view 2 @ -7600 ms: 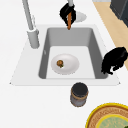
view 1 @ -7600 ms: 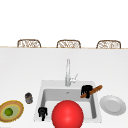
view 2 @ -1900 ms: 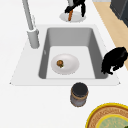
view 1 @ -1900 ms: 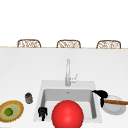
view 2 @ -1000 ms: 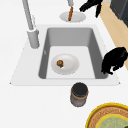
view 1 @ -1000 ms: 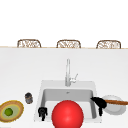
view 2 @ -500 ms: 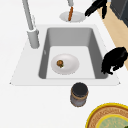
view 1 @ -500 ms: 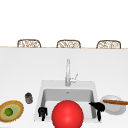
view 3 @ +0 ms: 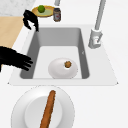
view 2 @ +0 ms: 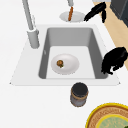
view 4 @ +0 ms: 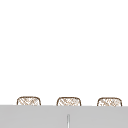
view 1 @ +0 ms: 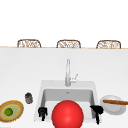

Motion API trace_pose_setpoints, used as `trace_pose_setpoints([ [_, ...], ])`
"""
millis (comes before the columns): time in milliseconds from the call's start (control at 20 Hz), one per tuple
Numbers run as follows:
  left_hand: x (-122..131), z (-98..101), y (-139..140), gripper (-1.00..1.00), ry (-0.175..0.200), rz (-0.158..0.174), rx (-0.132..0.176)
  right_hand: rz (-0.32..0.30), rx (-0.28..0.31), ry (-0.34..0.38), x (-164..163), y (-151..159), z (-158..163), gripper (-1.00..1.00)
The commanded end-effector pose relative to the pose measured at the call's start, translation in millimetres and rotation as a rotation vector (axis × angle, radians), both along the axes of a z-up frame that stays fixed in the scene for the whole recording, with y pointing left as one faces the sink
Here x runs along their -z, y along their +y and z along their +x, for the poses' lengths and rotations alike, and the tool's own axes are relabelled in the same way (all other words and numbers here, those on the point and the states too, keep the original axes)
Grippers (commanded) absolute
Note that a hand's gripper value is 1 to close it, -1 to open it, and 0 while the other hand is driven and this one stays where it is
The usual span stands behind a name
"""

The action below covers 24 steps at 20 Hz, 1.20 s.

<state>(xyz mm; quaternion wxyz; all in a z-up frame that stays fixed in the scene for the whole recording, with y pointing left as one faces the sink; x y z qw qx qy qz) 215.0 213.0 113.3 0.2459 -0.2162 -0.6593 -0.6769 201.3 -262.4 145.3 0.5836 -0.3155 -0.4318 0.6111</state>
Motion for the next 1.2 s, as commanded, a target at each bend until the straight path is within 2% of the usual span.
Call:
trace_pose_setpoints([
  [0,0.0,0.0,0.0,0.0,0.0,0.0,0.0,-0.005,0.124,0.0,12.9,2.1,1.2,-1.0],
  [250,0.0,0.0,0.0,0.0,0.0,0.0,0.0,-0.063,0.2,0.021,32.6,14.0,15.7,-1.0],
  [400,0.0,0.0,0.0,0.0,0.0,0.0,0.0,-0.105,0.17,0.117,36.9,17.9,32.5,-1.0],
  [500,0.0,0.0,0.0,0.0,0.0,0.0,0.0,-0.109,0.162,0.123,42.1,16.0,33.0,-1.0],
  [600,0.0,0.0,0.0,0.0,0.0,0.0,0.0,-0.095,0.162,0.076,37.8,14.0,27.6,-1.0],
  [700,0.0,0.0,0.0,0.0,0.0,0.0,0.0,-0.093,0.165,0.078,39.4,14.9,28.1,-1.0],
  [750,0.0,0.5,0.0,-1.0,0.0,0.0,0.0,-0.092,0.165,0.078,39.5,15.1,28.0,0.0],
  [800,-0.2,-0.1,-0.5,-1.0,0.004,-0.004,-0.013,-0.102,0.157,0.072,38.9,15.2,28.2,0.0],
  [950,-11.9,5.3,3.1,-1.0,0.035,-0.002,-0.012,-0.102,0.157,0.106,36.3,15.5,28.0,0.0],
  [1050,-21.7,7.8,13.5,-1.0,0.035,-0.002,-0.032,-0.107,0.155,0.146,35.8,15.2,26.1,0.0],
  [1150,-32.3,5.2,20.3,-1.0,0.032,-0.003,-0.018,-0.109,0.154,0.16,34.7,15.0,24.3,0.0],
])
